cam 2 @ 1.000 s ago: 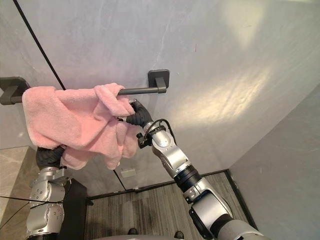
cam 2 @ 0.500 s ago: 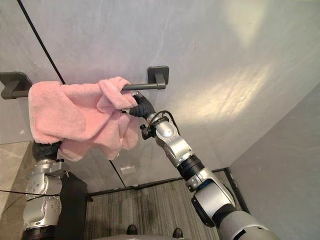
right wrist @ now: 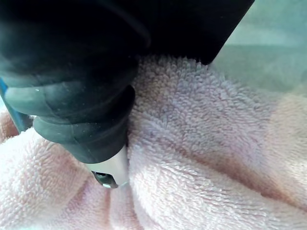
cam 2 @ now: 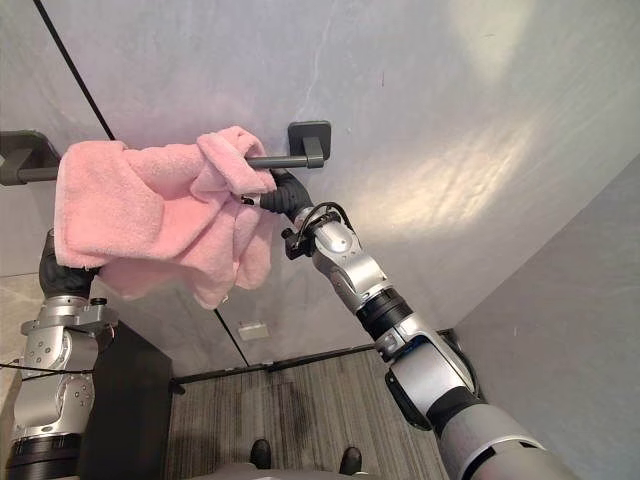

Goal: Organize washtable

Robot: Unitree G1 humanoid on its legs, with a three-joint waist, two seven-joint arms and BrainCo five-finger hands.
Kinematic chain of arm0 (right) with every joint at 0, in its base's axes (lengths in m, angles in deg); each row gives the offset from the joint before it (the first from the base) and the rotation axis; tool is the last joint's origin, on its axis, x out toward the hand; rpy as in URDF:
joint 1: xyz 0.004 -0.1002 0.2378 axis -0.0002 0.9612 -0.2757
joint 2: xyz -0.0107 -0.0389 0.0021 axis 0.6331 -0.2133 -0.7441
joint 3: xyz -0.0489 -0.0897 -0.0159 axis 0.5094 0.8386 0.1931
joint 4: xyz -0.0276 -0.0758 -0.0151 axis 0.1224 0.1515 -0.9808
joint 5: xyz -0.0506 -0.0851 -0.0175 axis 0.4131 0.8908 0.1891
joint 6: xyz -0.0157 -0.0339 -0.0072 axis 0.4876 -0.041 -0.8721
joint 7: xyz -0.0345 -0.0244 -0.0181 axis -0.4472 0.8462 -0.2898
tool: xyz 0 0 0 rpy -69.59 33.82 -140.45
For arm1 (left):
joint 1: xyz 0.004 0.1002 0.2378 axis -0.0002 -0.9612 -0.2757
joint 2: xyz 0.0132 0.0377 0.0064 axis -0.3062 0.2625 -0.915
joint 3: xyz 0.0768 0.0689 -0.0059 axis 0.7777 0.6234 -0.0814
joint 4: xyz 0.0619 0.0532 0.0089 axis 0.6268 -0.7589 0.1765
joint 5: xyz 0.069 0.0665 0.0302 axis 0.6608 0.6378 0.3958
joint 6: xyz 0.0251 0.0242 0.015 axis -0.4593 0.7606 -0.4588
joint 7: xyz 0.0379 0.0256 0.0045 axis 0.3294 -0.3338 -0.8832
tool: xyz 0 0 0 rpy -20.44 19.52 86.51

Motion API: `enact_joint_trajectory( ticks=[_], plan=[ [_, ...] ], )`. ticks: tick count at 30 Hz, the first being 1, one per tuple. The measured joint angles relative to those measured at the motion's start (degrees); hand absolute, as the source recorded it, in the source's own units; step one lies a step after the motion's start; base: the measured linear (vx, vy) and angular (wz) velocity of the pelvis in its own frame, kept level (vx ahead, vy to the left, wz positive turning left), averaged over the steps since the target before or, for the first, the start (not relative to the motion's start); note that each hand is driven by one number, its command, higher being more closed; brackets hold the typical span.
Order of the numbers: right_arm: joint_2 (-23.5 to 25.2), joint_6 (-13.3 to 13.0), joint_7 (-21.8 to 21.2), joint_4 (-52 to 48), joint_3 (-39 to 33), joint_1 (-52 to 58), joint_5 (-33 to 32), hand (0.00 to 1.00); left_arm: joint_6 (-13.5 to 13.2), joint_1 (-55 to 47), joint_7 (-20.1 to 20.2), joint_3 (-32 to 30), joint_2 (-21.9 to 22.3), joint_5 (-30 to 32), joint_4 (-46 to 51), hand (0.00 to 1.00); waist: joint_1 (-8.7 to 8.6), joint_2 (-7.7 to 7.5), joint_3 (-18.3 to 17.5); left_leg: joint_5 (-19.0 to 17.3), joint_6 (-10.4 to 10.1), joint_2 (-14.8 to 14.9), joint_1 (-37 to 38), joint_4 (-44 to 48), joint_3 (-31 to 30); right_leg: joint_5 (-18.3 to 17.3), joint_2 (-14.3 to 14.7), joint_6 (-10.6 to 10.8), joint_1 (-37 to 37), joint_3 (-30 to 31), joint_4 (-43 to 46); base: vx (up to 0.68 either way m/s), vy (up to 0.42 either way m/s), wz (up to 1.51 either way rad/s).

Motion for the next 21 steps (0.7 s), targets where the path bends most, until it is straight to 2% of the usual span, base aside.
enact_joint_trajectory(
  ticks=[16,21],
  plan=[
    [-0.03,-0.16,-1.85,2.05,0.58,-0.02,0.05,1.0,-0.07,1.2,2.37,0.06,0.1,0.06,-6.42,1.0,0.33,-0.24,0.13,0.23,-0.32,0.03,0.11,-0.01,0.19,0.13,-0.01,-0.04,0.0,0.1,-0.01,0.0,0.0,0.0],
    [0.02,-0.29,-1.89,4.95,2.09,-0.02,0.1,1.0,-0.02,1.54,2.42,0.1,1.82,0.07,-9.36,1.0,1.21,-0.28,0.54,0.23,-0.32,0.02,0.11,-0.01,-0.04,0.16,-0.01,-0.01,0.05,-0.01,0.0,0.0,0.0,0.01]
  ],
)
